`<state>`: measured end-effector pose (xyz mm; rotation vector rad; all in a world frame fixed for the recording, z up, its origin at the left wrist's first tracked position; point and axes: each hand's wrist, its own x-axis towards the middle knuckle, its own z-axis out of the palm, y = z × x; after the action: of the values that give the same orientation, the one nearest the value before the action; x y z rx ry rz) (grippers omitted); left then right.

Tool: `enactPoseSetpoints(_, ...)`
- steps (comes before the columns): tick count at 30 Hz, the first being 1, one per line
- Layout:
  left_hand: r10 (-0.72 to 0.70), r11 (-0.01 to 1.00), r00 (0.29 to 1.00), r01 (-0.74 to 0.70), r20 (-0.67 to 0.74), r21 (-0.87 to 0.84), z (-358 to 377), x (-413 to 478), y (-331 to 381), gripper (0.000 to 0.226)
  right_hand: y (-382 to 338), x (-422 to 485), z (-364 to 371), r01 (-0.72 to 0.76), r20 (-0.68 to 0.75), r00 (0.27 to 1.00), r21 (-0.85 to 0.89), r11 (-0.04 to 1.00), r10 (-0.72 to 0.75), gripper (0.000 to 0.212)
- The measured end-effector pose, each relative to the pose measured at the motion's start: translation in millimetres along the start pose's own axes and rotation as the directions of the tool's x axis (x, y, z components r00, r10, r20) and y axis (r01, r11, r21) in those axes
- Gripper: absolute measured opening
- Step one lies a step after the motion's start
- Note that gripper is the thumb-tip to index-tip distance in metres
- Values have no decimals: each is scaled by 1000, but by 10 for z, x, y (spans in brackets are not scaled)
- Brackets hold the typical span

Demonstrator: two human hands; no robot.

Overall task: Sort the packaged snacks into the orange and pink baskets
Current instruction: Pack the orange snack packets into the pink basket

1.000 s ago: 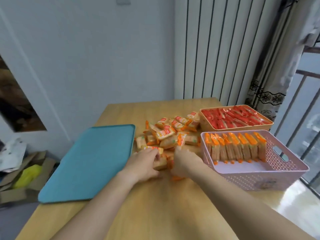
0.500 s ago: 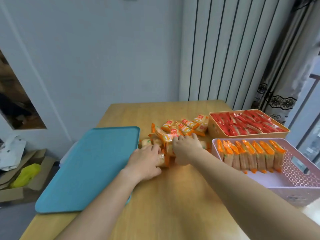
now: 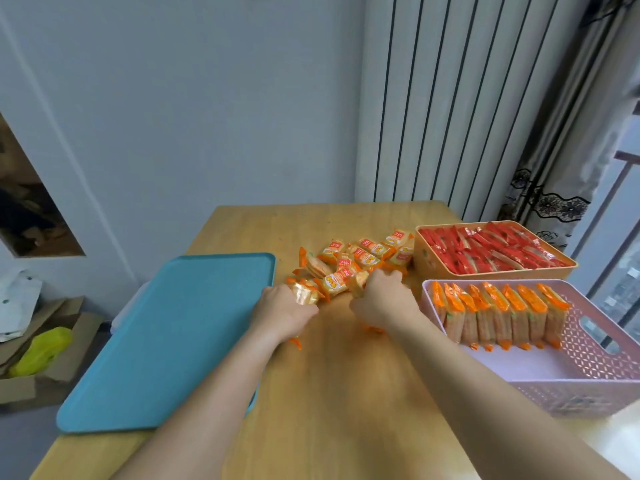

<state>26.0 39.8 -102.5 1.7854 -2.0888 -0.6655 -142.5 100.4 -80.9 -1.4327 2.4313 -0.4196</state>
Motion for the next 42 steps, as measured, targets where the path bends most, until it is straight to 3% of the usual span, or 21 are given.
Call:
enactPoseSetpoints(6, -2, 943, 999, -14, 48, 332, 218, -53, 176, 60, 43, -22, 257, 32, 6, 999, -104, 994, -31, 50)
enactPoseSetpoints(10, 10, 948, 994, -43, 106, 315, 279, -122, 139, 74, 14, -99, 258, 103, -36, 993, -186, 977, -112, 45)
enactPoseSetpoints(13, 35, 959, 989, -74, 146, 272, 280, -194, 76, 73, 47, -181, 216, 120, -18, 992, -137, 983, -123, 50)
enactPoseSetpoints(17, -8, 992, 988, -11, 151, 127, 249, -325, 37, 69, 75, -295, 146, 98, 110, 987, 166, 981, -117, 44)
enactPoseSetpoints(20, -58, 984, 990, 79, 130, -160, 200, -457, 50, 74, 113, -400, 135, 0, 164, 982, 496, 868, -93, 38)
enactPoseSetpoints(22, -91, 913, 990, 127, 109, -388, 174, -521, 30, 71, 99, -496, 107, -43, 167, 982, 666, 745, -93, 50)
enactPoseSetpoints(24, -96, 794, 989, 146, 114, -590, 121, -609, 82, 55, 76, -568, 38, -19, 125, 985, 769, 639, -121, 54)
enactPoseSetpoints(28, -3, 609, 999, 28, 32, -793, -37, -807, 444, 46, 99, -747, -366, 128, -30, 982, 836, 533, -188, 27)
enactPoseSetpoints(32, 126, 490, 992, -56, 7, -870, 32, -940, 1068, 48, 480, -828, -855, 207, -160, 978, 830, 519, -134, 60)
enactPoseSetpoints(35, 208, 493, 978, -109, -5, -863, 276, -1045, 1591, 66, 971, -834, -1117, 219, -232, 972, 864, 454, -27, 86)
enactPoseSetpoints(38, 265, 572, 964, -144, 16, -807, 596, -1138, 1985, 75, 1458, -828, -1230, 160, -208, 973, 916, 368, 95, 71)
enactPoseSetpoints(39, 286, 601, 958, -156, 29, -784, 699, -1133, 2052, 82, 1598, -823, -1220, 122, -177, 977, 922, 368, 120, 64)
enactPoseSetpoints(40, 319, 633, 946, -167, 58, -756, 787, -1151, 2113, 92, 1734, -814, -1208, 80, -154, 979, 895, 438, 136, 61)
enactPoseSetpoints(42, 373, 715, 916, -182, 148, -675, 900, -1200, 2147, 115, 1906, -813, -1179, 62, -177, 979, 732, 678, 102, 56)
